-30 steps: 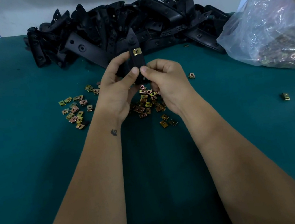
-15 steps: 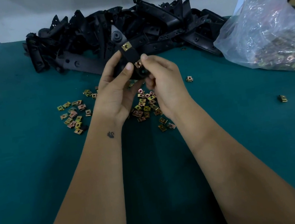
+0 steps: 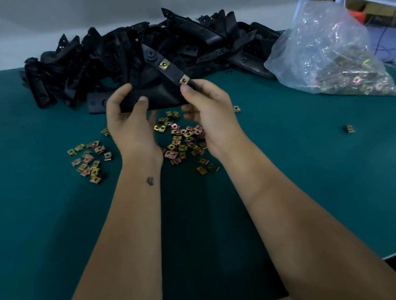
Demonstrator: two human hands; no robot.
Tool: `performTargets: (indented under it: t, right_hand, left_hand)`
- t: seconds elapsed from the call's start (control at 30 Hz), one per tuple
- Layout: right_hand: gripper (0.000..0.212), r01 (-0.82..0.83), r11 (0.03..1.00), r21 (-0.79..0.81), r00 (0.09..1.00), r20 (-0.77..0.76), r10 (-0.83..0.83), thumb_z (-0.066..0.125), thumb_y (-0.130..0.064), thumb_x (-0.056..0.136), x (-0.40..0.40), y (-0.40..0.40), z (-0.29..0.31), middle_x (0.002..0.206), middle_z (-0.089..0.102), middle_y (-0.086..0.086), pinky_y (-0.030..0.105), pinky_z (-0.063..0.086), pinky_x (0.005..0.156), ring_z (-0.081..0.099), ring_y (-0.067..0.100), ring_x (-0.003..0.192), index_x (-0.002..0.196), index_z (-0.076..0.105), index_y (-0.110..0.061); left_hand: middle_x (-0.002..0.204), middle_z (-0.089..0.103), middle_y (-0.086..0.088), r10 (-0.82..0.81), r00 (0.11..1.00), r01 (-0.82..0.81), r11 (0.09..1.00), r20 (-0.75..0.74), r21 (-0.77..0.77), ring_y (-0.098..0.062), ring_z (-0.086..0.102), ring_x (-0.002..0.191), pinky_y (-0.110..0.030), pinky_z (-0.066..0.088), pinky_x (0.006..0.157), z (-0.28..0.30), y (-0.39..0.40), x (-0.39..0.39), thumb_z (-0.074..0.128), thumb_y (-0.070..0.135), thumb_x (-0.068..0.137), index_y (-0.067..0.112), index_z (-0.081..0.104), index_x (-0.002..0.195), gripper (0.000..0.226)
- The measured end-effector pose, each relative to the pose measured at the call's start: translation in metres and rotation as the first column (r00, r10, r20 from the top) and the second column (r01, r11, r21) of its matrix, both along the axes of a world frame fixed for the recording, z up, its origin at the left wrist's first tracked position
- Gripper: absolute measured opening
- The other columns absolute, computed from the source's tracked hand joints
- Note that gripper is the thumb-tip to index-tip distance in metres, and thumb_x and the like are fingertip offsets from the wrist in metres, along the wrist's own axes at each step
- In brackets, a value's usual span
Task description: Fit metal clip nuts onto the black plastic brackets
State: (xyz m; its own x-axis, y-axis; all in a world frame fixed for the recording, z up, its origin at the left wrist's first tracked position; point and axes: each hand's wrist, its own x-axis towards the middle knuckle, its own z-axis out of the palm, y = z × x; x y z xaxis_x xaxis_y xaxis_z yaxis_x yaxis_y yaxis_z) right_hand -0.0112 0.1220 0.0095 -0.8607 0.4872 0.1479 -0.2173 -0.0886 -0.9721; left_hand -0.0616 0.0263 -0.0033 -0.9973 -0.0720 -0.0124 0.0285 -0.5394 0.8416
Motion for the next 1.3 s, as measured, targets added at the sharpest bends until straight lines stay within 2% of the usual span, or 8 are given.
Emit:
performTargets:
  t: [0.27, 0.43, 0.53, 0.73, 0.87, 0.97, 1.13, 1.3]
  right_hand:
    - [0.019, 0.362, 0.926, -0.106, 0.93, -0.017, -0.366, 0.049, -0.021, 0.101, 0.044, 0.032, 0.013, 0.079, 0.057, -0.008, 0.021, 0.041, 0.068, 0.046, 0.005, 0.069, 0.088, 0.062, -0.017]
    - [0.031, 0.693, 0.714, -0.101, 0.711, -0.07, -0.7, 0.043, -0.024, 0.103, 0.109, 0.076, 0.023, 0.066, 0.048, -0.015, 0.01, 0.035, 0.056, 0.043, -0.005, 0.056, 0.072, 0.048, -0.026]
    - [0.032, 0.844, 0.531, -0.077, 0.525, -0.089, -0.847, 0.043, -0.024, 0.103, 0.173, 0.114, 0.025, 0.06, 0.05, -0.021, 0.014, 0.035, 0.059, 0.044, -0.005, 0.057, 0.071, 0.045, -0.029]
    - [0.033, 0.978, 0.203, -0.052, 0.202, -0.016, -0.979, 0.04, -0.028, 0.105, 0.319, 0.165, 0.003, 0.062, 0.046, -0.015, 0.009, 0.036, 0.053, 0.045, -0.011, 0.05, 0.073, 0.042, -0.021]
    - [0.04, 1.0, 0.021, -0.013, 0.022, 0.06, -0.998, 0.041, -0.026, 0.104, 0.402, 0.181, -0.017, 0.059, 0.038, -0.01, 0.023, 0.029, 0.053, 0.036, 0.001, 0.045, 0.064, 0.037, -0.021]
    - [0.042, 1.0, 0.003, 0.006, 0.002, 0.152, -0.988, 0.042, -0.024, 0.102, 0.456, 0.188, -0.031, 0.048, 0.03, -0.012, 0.03, 0.02, 0.058, 0.025, 0.005, 0.044, 0.062, 0.028, -0.022]
    - [0.032, 0.999, 0.006, 0.05, -0.005, 0.225, -0.974, 0.043, -0.016, 0.096, 0.534, 0.19, -0.053, 0.065, 0.033, -0.003, 0.033, 0.024, 0.063, 0.03, 0.013, 0.06, 0.066, 0.035, -0.02]
    - [0.019, 0.993, 0.029, 0.116, -0.006, 0.291, -0.957, 0.042, -0.013, 0.092, 0.569, 0.175, -0.085, 0.063, 0.033, 0.004, 0.031, 0.022, 0.054, 0.028, 0.017, 0.057, 0.074, 0.044, -0.013]
  left_hand:
    - [0.109, 0.066, 0.001, -0.005, 0.992, -0.024, 0.971, -0.123, -0.238, -0.013, 0.065, 0.099, -0.029, 0.057, 0.086, 0.008, 0.058, 0.046, 0.061, -0.001, 0.092, 0.026, 0.067, 0.098, 0.027]
    - [0.086, 0.068, 0.007, -0.22, 0.975, 0.211, 0.966, -0.045, -0.148, 0.001, 0.064, 0.071, -0.018, 0.053, 0.07, 0.012, 0.132, 0.121, 0.06, -0.003, 0.091, 0.015, 0.072, 0.09, 0.021]
    - [0.087, 0.069, -0.001, -0.437, 0.899, 0.431, 0.896, -0.038, -0.107, -0.008, 0.066, 0.079, -0.019, 0.053, 0.07, 0.015, 0.172, 0.179, 0.059, -0.005, 0.091, 0.015, 0.072, 0.086, 0.024]
    - [0.098, 0.069, -0.006, -0.817, 0.576, 0.79, 0.569, -0.041, -0.23, -0.015, 0.066, 0.088, -0.02, 0.056, 0.074, 0.011, 0.223, 0.296, 0.052, -0.002, 0.095, 0.02, 0.072, 0.082, 0.032]
    - [0.09, 0.069, -0.005, -0.959, 0.282, 0.91, 0.257, 0.033, -0.325, -0.013, 0.066, 0.082, -0.018, 0.056, 0.067, -0.008, 0.235, 0.352, 0.05, 0.002, 0.098, 0.021, 0.071, 0.085, 0.031]
    - [0.098, 0.069, -0.003, -0.984, 0.112, 0.932, 0.056, 0.136, -0.358, -0.015, 0.068, 0.093, -0.025, 0.059, 0.073, -0.03, 0.234, 0.377, 0.053, 0.007, 0.099, 0.024, 0.071, 0.091, 0.026]
    - [0.097, 0.061, -0.007, -0.982, 0.049, 0.931, -0.02, 0.181, -0.364, -0.016, 0.067, 0.087, -0.025, 0.058, 0.068, -0.067, 0.222, 0.397, 0.064, 0.0, 0.092, 0.028, 0.068, 0.096, 0.03]
    - [0.093, 0.058, -0.002, -0.956, -0.164, 0.7, -0.286, 0.242, -0.655, -0.015, 0.066, 0.072, -0.028, 0.058, 0.065, -0.096, 0.21, 0.417, 0.077, 0.002, 0.081, 0.038, 0.069, 0.087, 0.037]
